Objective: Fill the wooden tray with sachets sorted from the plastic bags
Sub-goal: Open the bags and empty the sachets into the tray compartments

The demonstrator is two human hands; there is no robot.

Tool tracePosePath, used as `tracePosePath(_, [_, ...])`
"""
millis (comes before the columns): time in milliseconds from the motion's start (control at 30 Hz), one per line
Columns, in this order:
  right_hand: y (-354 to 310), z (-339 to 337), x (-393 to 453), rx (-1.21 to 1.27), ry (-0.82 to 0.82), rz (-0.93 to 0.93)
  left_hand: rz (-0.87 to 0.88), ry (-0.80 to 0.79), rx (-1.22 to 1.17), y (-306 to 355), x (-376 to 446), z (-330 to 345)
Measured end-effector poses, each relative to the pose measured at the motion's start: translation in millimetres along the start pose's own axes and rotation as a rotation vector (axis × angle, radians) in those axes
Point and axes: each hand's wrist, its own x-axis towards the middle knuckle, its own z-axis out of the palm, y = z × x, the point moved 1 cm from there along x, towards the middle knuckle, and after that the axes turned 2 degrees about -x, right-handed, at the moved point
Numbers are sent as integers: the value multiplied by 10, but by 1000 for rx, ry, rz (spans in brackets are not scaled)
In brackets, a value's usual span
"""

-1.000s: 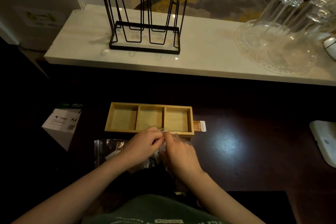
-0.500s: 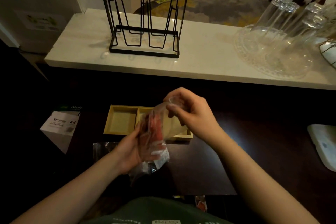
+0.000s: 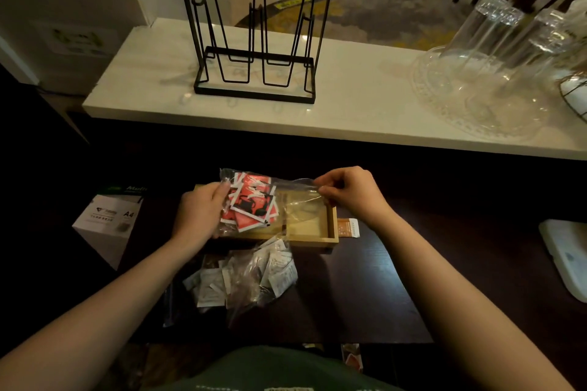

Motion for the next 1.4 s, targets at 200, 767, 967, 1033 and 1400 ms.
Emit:
tracePosePath(200, [258,113,30,16,51,48,106,8,81,89,101,27])
tracePosePath(767, [688,289,8,309,75,230,282,-67,62,530,158,24])
tracePosePath(967, [762,367,4,322,67,233,305,-58,1,612,156,4])
tracePosePath(1033, [769,383,11,336,65,233,295,-49,-15,617,175,-16])
tracePosePath(1400, [705,377,4,453,94,197,392,47,-13,867,171,-145])
